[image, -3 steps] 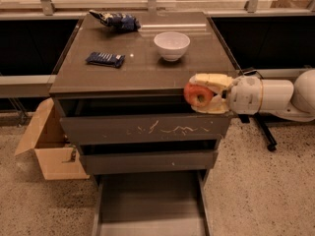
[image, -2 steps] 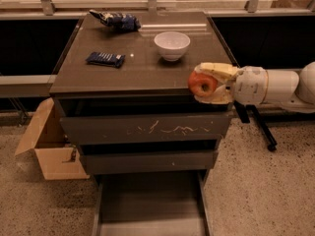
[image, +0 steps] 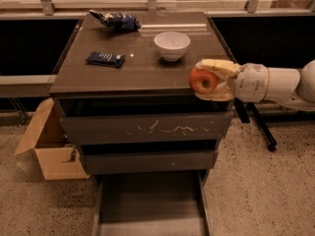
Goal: Pick apple from bottom drawer and place on counter
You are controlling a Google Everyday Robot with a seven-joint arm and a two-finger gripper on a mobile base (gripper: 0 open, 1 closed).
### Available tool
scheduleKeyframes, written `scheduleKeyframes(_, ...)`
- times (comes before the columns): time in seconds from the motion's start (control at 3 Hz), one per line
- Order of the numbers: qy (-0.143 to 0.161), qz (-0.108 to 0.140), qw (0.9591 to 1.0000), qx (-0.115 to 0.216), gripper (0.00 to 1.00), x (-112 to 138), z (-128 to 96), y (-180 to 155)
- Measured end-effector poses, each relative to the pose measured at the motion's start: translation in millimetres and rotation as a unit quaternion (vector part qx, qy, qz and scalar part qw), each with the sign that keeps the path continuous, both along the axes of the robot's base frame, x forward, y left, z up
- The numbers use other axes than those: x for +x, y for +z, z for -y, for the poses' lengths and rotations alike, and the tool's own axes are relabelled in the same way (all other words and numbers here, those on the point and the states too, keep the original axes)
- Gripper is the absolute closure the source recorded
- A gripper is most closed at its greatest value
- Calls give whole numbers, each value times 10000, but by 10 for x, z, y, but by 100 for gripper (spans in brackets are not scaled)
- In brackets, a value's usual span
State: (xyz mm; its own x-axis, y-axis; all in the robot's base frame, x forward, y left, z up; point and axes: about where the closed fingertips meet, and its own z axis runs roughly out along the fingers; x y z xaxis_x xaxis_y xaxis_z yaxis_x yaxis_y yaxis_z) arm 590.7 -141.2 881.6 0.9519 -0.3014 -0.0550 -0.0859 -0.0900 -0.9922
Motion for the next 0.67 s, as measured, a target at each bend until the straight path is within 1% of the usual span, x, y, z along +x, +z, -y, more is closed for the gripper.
scheduleKeyframes(0.33, 38, -235, 9990, 377, 100, 199, -55, 288)
scheduleKeyframes(0.67, -5, -760, 9930, 900, 100, 409, -102, 586)
